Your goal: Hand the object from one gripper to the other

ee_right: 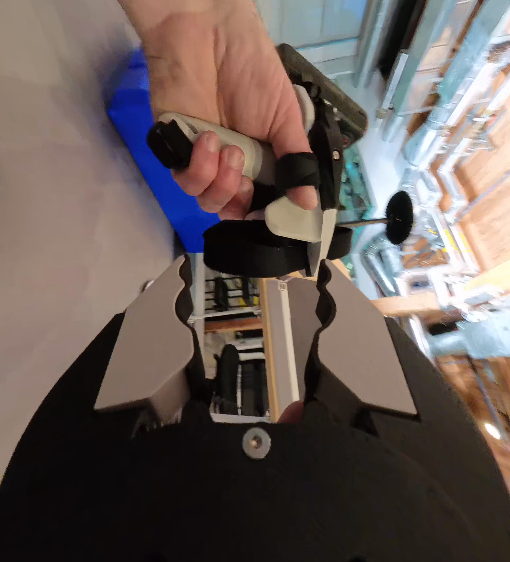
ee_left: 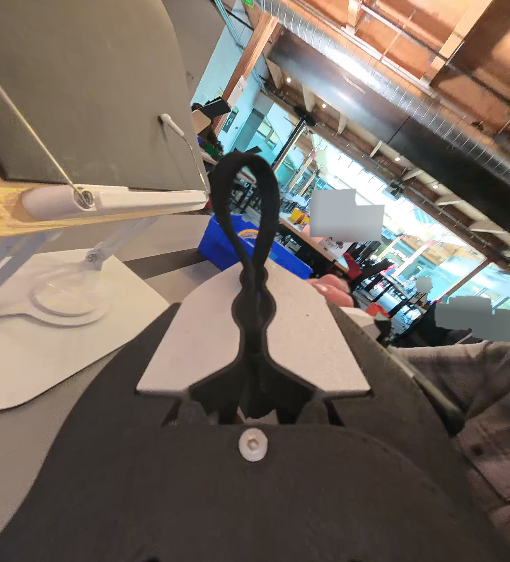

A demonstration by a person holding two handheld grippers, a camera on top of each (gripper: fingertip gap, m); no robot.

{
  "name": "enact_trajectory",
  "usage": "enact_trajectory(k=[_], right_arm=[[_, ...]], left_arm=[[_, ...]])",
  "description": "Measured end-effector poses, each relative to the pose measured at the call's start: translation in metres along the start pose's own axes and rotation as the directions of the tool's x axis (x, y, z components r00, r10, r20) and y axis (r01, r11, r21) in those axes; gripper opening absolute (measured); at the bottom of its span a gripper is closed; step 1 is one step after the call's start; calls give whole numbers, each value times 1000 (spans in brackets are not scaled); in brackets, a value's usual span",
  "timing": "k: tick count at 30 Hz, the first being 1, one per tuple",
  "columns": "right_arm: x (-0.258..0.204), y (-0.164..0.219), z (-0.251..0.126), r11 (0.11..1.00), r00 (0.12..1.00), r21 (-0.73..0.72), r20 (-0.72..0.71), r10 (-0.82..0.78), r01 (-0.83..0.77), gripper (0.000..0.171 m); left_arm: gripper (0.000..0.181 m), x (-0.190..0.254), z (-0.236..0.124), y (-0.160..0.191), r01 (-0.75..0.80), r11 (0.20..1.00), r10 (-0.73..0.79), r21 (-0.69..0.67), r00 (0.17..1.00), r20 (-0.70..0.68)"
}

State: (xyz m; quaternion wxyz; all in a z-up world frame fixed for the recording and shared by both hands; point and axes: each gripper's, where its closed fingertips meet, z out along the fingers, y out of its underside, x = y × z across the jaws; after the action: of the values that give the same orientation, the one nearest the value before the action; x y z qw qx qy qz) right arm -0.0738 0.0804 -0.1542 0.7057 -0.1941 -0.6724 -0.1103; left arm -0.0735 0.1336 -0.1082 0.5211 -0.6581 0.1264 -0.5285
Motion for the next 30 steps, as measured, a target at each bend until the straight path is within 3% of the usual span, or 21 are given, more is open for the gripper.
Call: enact_trajectory(k=[5, 8, 13, 16, 18, 21, 23, 26, 30], right_arm=[[8, 3, 8, 995, 982, -92, -186, 17, -35, 72], [13, 4, 7, 992, 974, -116, -226, 29, -57, 56], [21, 8, 3, 991, 965, -117, -262, 25, -58, 4], [23, 10, 2, 992, 970, -107, -238, 45, -73, 1], [26, 14, 1, 991, 972, -110, -231, 49, -76, 1], [31, 26, -1, 986, 976, -129, -202, 76, -103, 1], [30, 34, -1, 984, 984, -128, -144, 102, -120, 1], [29, 46, -3, 983, 992, -147, -70, 100, -110, 1], [13, 51, -9, 990, 993, -130, 97, 62, -49, 1]], left_arm=[[2, 10, 2, -5, 59, 997, -57, 53, 997, -45], [2, 15, 3, -4, 90, 993, -85, 70, 994, -68], [2, 19, 6, -2, 97, 993, -91, 70, 993, -80], [1, 16, 6, -2, 91, 993, -86, 75, 994, -71], [13, 13, 4, -6, 56, 994, -52, 92, 998, -47], [50, 5, 0, -16, -65, 992, 61, 104, 997, 44], [63, 1, -6, -25, -191, 976, 178, 103, 977, 121], [64, 5, -11, -33, -422, 906, 407, 44, 893, 195], [67, 19, -10, -25, -696, 707, 706, -127, 682, 192]])
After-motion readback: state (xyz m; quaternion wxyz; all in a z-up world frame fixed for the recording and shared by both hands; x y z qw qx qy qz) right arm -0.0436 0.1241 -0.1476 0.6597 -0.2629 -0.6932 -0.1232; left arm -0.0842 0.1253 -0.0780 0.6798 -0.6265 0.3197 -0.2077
